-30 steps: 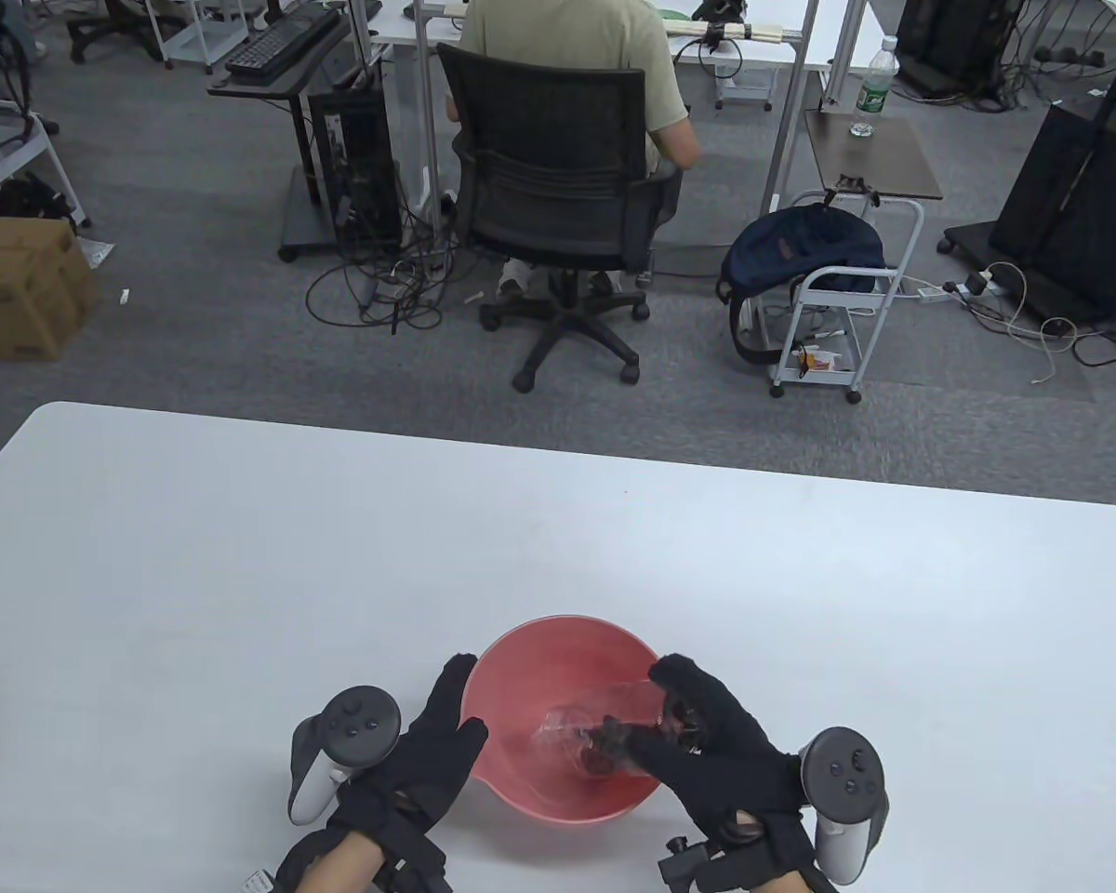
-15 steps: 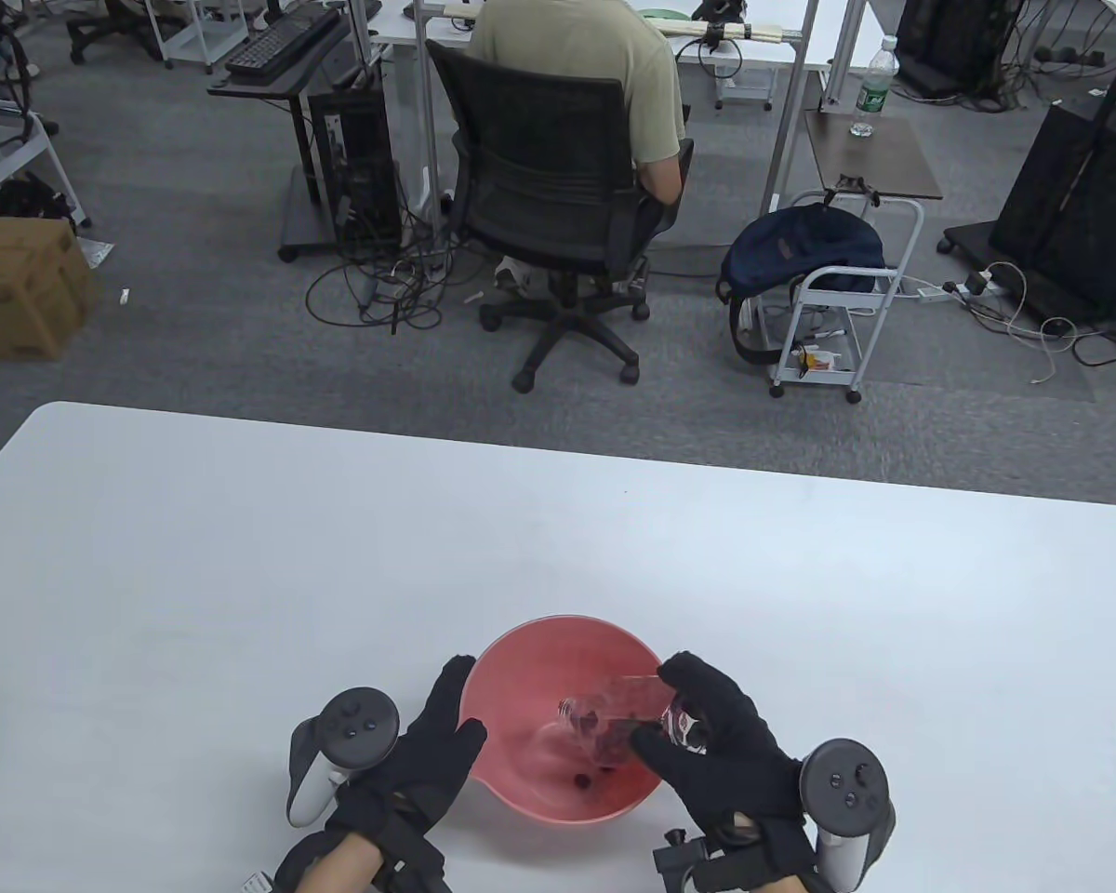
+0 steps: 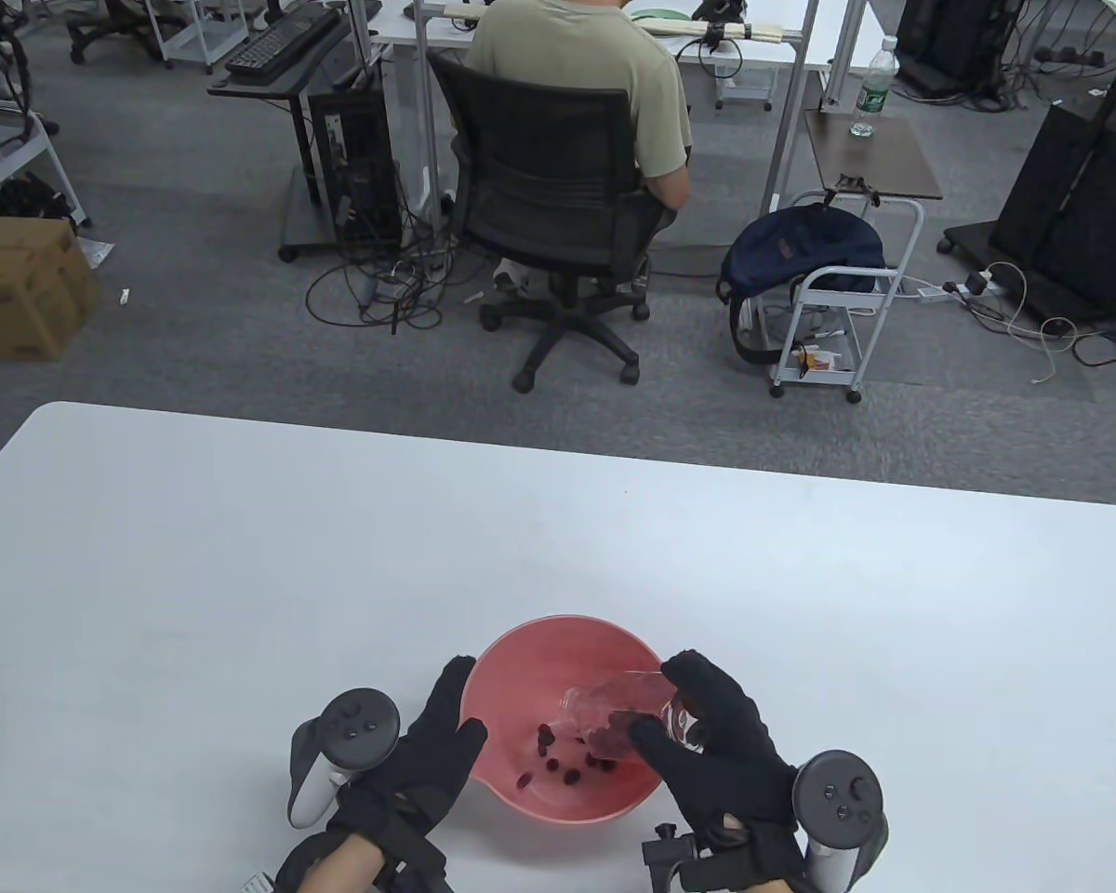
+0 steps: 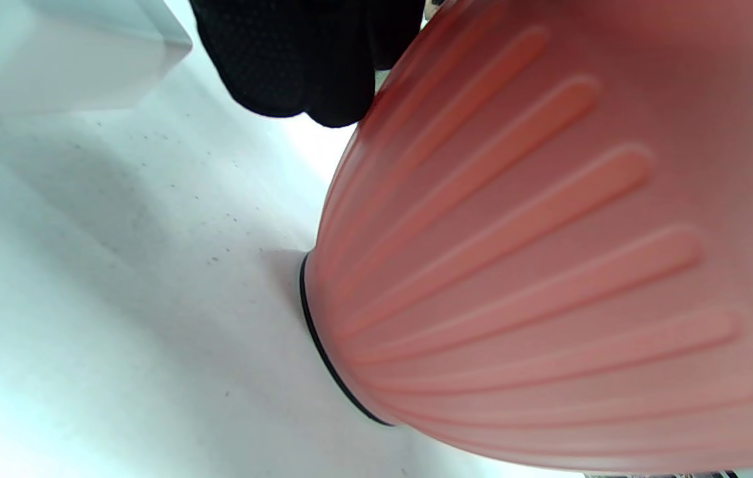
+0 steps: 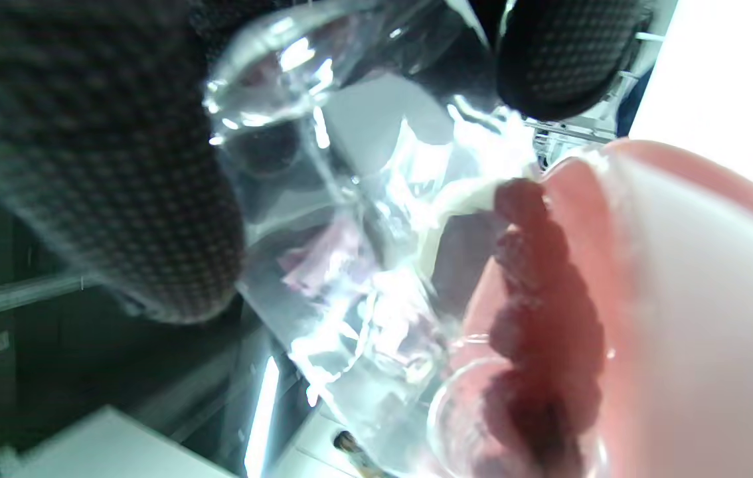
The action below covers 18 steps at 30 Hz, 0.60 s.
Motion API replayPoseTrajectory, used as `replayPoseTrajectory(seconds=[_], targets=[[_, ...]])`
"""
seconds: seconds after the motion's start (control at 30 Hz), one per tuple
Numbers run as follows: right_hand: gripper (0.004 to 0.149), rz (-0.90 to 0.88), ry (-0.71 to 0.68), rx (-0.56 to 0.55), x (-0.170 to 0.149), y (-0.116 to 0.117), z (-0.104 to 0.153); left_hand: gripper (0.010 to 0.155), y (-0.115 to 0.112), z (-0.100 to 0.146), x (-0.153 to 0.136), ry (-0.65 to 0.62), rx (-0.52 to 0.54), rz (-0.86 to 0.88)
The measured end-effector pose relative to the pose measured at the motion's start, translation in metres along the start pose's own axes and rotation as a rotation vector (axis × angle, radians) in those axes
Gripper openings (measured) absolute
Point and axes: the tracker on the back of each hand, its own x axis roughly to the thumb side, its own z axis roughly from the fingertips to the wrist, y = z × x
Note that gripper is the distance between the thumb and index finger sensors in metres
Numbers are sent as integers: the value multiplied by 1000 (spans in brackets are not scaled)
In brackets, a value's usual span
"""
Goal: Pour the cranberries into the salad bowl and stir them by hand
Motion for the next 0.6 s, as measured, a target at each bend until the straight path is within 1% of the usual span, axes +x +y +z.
replayPoseTrajectory(seconds=[0.03,0.07,0.1,0.13,0.17,0.2,0.23,0.27,0.3,0.33,0.37,0.4,0.43,0.47,0.5,0.53,0.57,0.6], targets=[[69,-25,-13,58,-1,1,0,73,0,0,0,0,0,4],[69,-138,-11,85,-2,4,1,72,0,0,0,1,0,7],[69,-191,14,11,-1,6,4,72,-1,0,0,1,0,6],[68,-158,24,-76,0,6,5,72,0,0,0,1,1,1],[68,-53,-2,-60,1,5,3,72,0,0,0,0,0,-1],[68,-3,-9,1,1,5,1,72,0,0,-1,0,-1,2],[69,-43,-23,94,-1,6,1,72,0,-1,-1,1,-3,9],[68,-108,-16,90,-2,8,2,72,0,-1,-1,1,-4,10],[68,-170,25,-21,-1,9,6,72,-1,-1,0,2,-4,10],[68,-103,16,-113,2,8,5,72,0,-1,-1,2,-3,5],[68,9,-22,-76,4,6,4,72,0,-1,-1,0,-5,4],[68,73,-17,-8,4,5,2,72,0,-1,-1,0,-4,8],[68,38,-12,31,3,5,3,72,0,-1,-1,0,-4,9],[68,-105,9,-9,2,8,6,72,-1,-1,0,1,-5,9],[67,-142,20,-88,3,8,7,72,-1,-1,0,2,-3,7],[67,-60,13,-114,5,7,6,72,-1,-1,-1,1,-4,4],[67,25,-9,-76,5,6,4,72,0,-1,-1,0,-4,5],[67,63,1,-3,3,5,3,72,0,-1,-1,0,-4,8]])
